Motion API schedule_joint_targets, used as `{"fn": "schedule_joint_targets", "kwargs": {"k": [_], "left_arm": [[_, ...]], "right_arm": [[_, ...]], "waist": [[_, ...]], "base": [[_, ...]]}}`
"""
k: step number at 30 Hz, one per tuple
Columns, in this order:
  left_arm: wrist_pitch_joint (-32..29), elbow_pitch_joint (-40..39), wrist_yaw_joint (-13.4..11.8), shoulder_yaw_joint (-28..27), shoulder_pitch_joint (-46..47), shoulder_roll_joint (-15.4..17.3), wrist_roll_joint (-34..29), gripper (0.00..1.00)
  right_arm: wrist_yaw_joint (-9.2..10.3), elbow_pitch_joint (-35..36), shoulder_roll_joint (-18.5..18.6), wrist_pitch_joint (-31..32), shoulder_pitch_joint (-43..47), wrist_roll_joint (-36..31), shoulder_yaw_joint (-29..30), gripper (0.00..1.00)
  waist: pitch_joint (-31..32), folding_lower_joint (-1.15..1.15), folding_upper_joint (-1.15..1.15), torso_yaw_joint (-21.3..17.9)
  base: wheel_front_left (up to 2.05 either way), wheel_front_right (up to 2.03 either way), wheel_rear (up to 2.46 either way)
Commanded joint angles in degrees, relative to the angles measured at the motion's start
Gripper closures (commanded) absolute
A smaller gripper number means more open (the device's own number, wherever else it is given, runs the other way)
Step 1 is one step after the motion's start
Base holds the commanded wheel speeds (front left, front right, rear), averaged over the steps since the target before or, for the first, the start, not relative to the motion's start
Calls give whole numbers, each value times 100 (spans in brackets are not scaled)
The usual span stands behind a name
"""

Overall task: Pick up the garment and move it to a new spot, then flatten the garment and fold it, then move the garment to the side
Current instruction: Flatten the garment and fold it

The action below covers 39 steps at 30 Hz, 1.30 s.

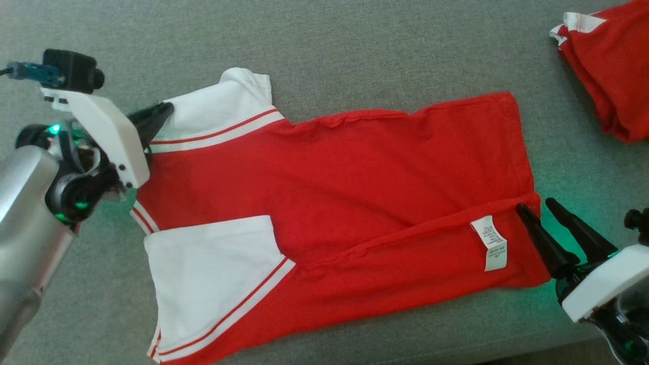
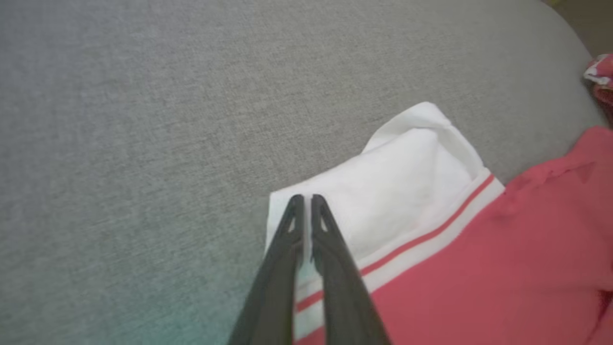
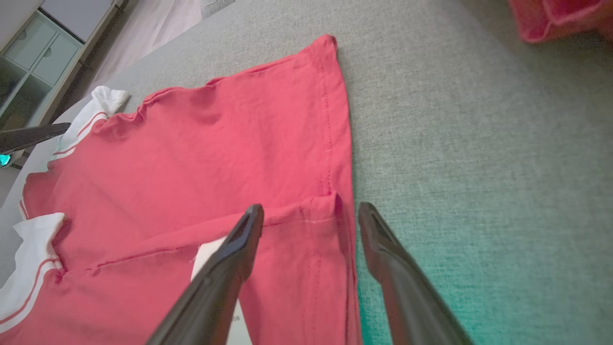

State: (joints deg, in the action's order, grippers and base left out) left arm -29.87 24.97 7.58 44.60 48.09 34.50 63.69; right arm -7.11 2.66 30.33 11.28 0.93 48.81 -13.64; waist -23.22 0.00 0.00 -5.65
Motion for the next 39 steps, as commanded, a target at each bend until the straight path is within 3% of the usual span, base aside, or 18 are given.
{"fn": "schedule_joint_targets", "kwargs": {"k": [1,4,9,13,14,15,22,30,31,33,34,39], "left_arm": [[-20,-204,-9,-188,205,359,172,100],[35,-445,-9,-56,225,472,405,100],[656,-791,-9,219,360,673,315,100],[975,-542,-9,420,482,685,276,100],[966,-423,-9,469,530,667,280,61],[915,-347,-9,548,590,650,279,0],[553,-64,-9,976,950,539,545,0],[503,3,-9,1406,1131,657,742,0],[505,-7,-9,1450,1140,668,785,37],[509,-26,-9,1529,1171,703,859,72],[504,-44,-9,1572,1185,715,901,100],[485,-119,-9,1724,1250,770,1060,100]], "right_arm": [[-37,160,96,24,106,-63,37,0],[-37,187,52,58,109,-110,89,0],[-37,222,8,103,31,-205,114,0],[-37,181,16,213,-138,-236,125,0],[-37,177,12,243,-198,-236,128,0],[-37,180,8,275,-256,-236,128,0],[-37,216,-1,372,-487,-277,103,0],[-37,164,-45,311,-493,-275,97,0],[-37,159,-47,305,-494,-272,92,0],[-37,149,-48,297,-505,-266,87,0],[-37,147,-46,294,-512,-261,87,0],[-37,148,-11,328,-583,-229,119,0]], "waist": [[33,0,0,25],[67,0,0,69],[103,0,0,138],[120,0,0,230],[108,0,0,241],[87,0,0,249],[-124,0,0,241],[-209,0,0,111],[-211,0,0,96],[-217,0,0,75],[-221,0,0,68],[-242,0,0,78]], "base": [[0,0,0],[0,0,0],[0,0,0],[0,0,0],[0,0,0],[0,0,0],[0,0,0],[0,0,0],[0,0,0],[0,0,0],[0,0,0],[0,0,0]]}}
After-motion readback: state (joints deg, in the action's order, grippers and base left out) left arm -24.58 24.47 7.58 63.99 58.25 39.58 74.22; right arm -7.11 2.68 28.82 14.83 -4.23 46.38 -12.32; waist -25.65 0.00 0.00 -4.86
